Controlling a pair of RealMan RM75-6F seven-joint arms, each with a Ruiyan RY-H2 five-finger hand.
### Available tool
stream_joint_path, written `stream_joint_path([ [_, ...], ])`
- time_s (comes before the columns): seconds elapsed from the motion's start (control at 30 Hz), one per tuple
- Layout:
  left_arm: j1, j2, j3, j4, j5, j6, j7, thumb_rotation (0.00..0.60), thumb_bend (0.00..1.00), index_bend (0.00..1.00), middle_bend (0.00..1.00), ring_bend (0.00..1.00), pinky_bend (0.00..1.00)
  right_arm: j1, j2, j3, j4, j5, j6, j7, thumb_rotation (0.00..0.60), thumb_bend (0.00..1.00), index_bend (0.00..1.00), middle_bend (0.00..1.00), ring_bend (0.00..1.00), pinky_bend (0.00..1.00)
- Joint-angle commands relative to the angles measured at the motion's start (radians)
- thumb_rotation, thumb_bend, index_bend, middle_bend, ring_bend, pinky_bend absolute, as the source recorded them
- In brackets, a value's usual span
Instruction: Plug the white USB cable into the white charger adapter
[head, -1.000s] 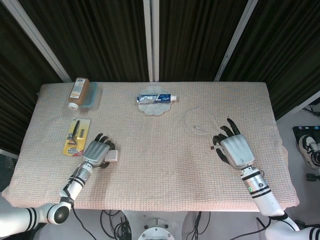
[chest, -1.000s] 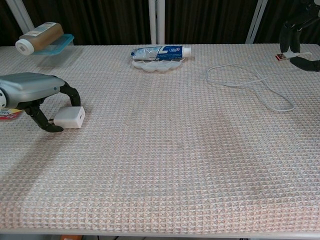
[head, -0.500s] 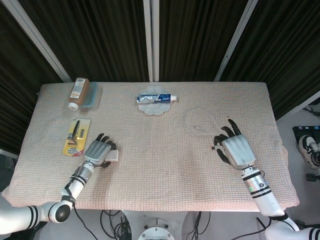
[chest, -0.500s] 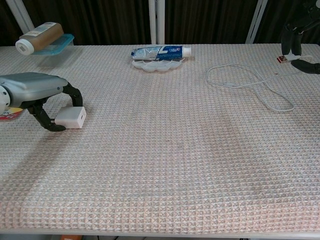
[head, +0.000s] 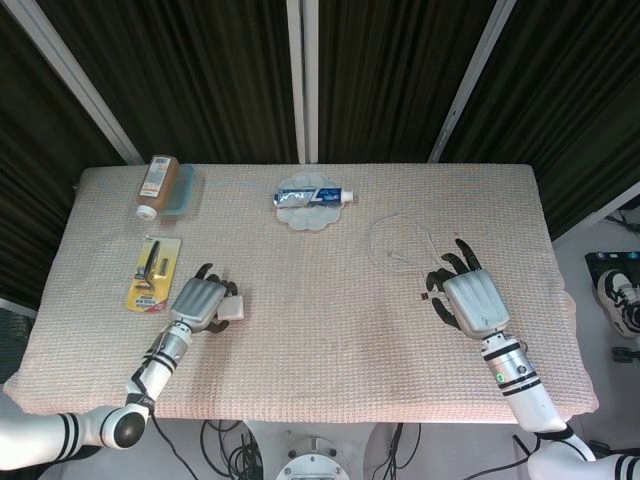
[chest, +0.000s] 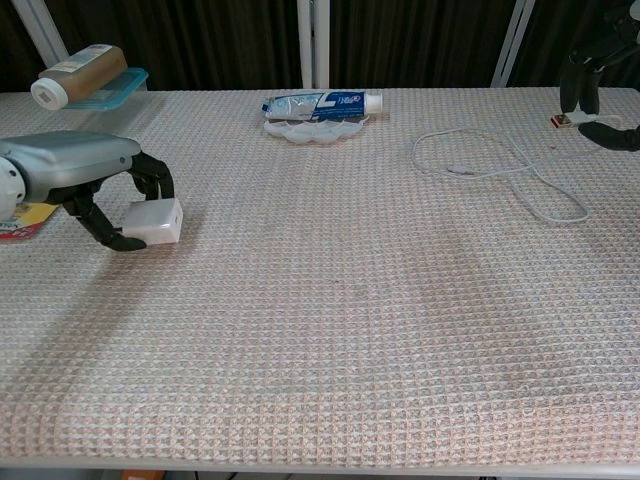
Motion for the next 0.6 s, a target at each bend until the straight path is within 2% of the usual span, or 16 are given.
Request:
stream_joint_path([
  [0.03, -0.003, 0.017, -0.011, -0.038, -0.005, 0.029, 0.022, 0.6, 0.31, 0.5, 0.47, 0.26, 0.09, 0.03, -0.02, 0.022, 0.003, 0.027, -0.037, 0.008, 0.6, 0.34, 0.6, 0.53, 0.21, 0.0],
  [0.23, -0.022, 0.043, -0.04, -0.115, -0.034, 0.083, 0.085, 0.6, 0.31, 0.5, 0.47, 0.26, 0.1, 0.138, -0.116, 0.082, 0.022, 0.1, -0.146, -0.02, 0.6, 0.35, 0.61, 0.53, 0.21, 0.0],
  [0.37, -0.047, 0.056, -0.065, -0.169, -0.09, 0.116, 0.154, 0.6, 0.31, 0.5, 0.47, 0.26, 0.12, 0.235, -0.203, 0.129, 0.05, 0.211, -0.223, -0.097, 0.6, 0.35, 0.61, 0.53, 0.21, 0.0],
  [0.6, -0.098, 0.074, -0.113, -0.232, -0.226, 0.146, 0.233, 0.6, 0.29, 0.5, 0.47, 0.26, 0.16, 0.366, -0.356, 0.183, 0.12, 0.387, -0.216, -0.261, 0.6, 0.35, 0.61, 0.53, 0.22, 0.0],
])
